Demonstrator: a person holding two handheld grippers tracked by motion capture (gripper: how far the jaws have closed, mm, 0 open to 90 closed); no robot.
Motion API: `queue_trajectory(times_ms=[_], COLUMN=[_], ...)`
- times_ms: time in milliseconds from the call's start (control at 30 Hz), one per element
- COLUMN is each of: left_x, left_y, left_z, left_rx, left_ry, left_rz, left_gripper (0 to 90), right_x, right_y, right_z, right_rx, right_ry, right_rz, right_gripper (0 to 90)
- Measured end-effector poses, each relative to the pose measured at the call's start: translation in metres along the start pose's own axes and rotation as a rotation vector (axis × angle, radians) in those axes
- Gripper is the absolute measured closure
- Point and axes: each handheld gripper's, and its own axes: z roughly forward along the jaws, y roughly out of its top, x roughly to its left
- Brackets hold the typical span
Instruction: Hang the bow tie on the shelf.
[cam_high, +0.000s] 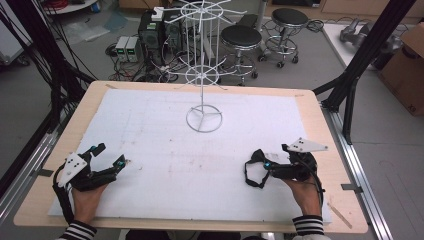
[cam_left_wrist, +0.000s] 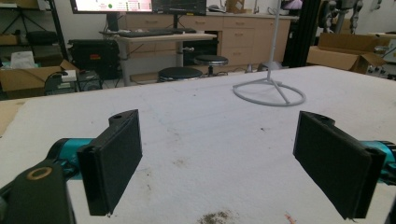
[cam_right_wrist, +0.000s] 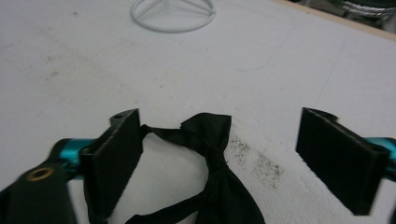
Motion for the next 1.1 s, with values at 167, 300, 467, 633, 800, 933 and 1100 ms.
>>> queue_trajectory(times_ms=[167,300,467,633,800,933,1100], left_x=[0.000,0.000,0.000,0.000,0.000,0.000,0.000], left_y=[0.000,0.000,0.000,0.000,0.000,0.000,0.000], left_z=[0.000,0.000,0.000,0.000,0.000,0.000,0.000], left_rx=[0.002,0.001,0.003,0.003,0.003,0.002,0.003], left_ry=[-0.001,-0.001,-0.002,-0.002,-0.003,-0.002,-0.003], left_rz=[0.004,0.004,0.007,0.007,0.009,0.010,0.008], left_gripper=[15.8,15.8,15.8,15.9,15.8,15.9,15.9], right_x=[-0.002,-0.003,-0.006,-0.007,-0.006,-0.006,-0.005], right_y=[0.005,0.008,0.010,0.008,0.008,0.007,0.006], right_z=[0.009,0.014,0.016,0.021,0.028,0.031,0.035], right_rx=[0.099,0.157,0.177,0.223,0.257,0.276,0.315], right_ry=[-0.006,0.012,0.017,0.029,0.033,0.035,0.027], right_rz=[-0.046,-0.107,-0.108,-0.109,-0.105,-0.103,-0.095], right_gripper=[21.7,29.9,35.2,36.3,37.3,41.6,45.5])
